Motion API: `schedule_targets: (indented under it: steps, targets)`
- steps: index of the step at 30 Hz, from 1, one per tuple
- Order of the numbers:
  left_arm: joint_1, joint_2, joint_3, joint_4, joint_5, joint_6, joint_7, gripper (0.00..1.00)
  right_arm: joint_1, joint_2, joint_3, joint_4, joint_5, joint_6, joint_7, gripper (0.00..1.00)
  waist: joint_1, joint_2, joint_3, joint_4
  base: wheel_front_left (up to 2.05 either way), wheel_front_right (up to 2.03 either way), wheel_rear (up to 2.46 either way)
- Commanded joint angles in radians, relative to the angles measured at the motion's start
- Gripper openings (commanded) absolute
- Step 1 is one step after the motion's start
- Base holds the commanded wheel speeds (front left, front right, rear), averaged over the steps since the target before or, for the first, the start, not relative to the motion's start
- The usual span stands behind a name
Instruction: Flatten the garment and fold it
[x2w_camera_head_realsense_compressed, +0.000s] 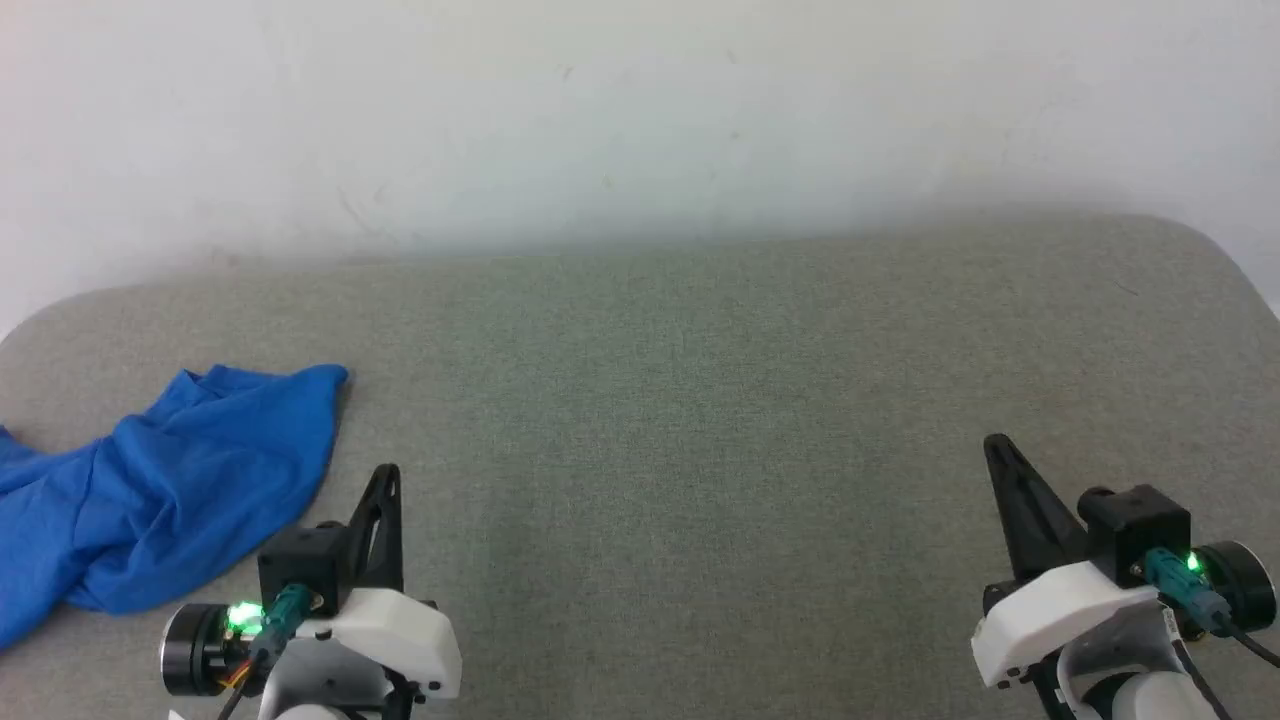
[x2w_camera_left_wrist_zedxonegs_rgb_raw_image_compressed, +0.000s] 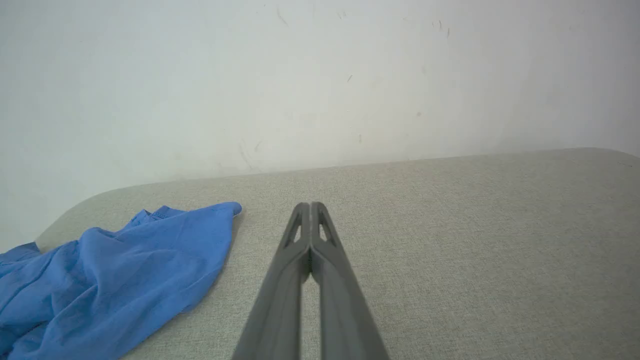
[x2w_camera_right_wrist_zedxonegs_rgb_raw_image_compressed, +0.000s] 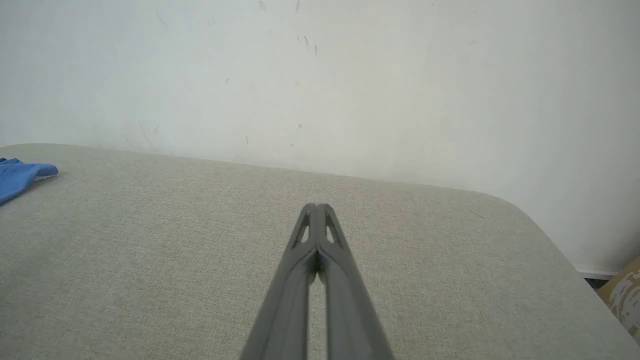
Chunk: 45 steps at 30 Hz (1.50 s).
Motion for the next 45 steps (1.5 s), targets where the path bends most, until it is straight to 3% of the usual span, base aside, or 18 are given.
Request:
schedule_targets:
  steps: [1, 33, 34, 45]
  targets:
    - [-0.013, -0.002, 0.004, -0.005, 0.004, -0.008, 0.0, 0.0, -0.007, 0.0, -0.002, -0.003, -0.005, -0.002, 0.0, 0.0, 0.0, 0.0, 0.0, 0.0, 0.0, 0.0, 0.0]
    - [-0.013, -0.002, 0.004, -0.005, 0.004, -0.008, 0.0, 0.0, -0.007, 0.0, -0.002, -0.003, -0.005, -0.002, 0.0, 0.0, 0.0, 0.0, 0.0, 0.0, 0.0, 0.0, 0.0]
    - [-0.013, -0.002, 0.004, -0.005, 0.004, -0.008, 0.0, 1.0, -0.007, 0.0, -0.002, -0.003, -0.005, -0.002, 0.0, 1.0, 0.0, 0.0, 0.0, 0.0, 0.0, 0.0, 0.0]
    - [0.003, 0.0, -0.006, 0.003, -0.009, -0.003, -0.011, 1.0, 0.004, 0.0, -0.003, 0.003, 0.012, 0.0, -0.011, 1.0, 0.0, -0.0002, 0.0, 0.0, 0.0, 0.0, 0.0]
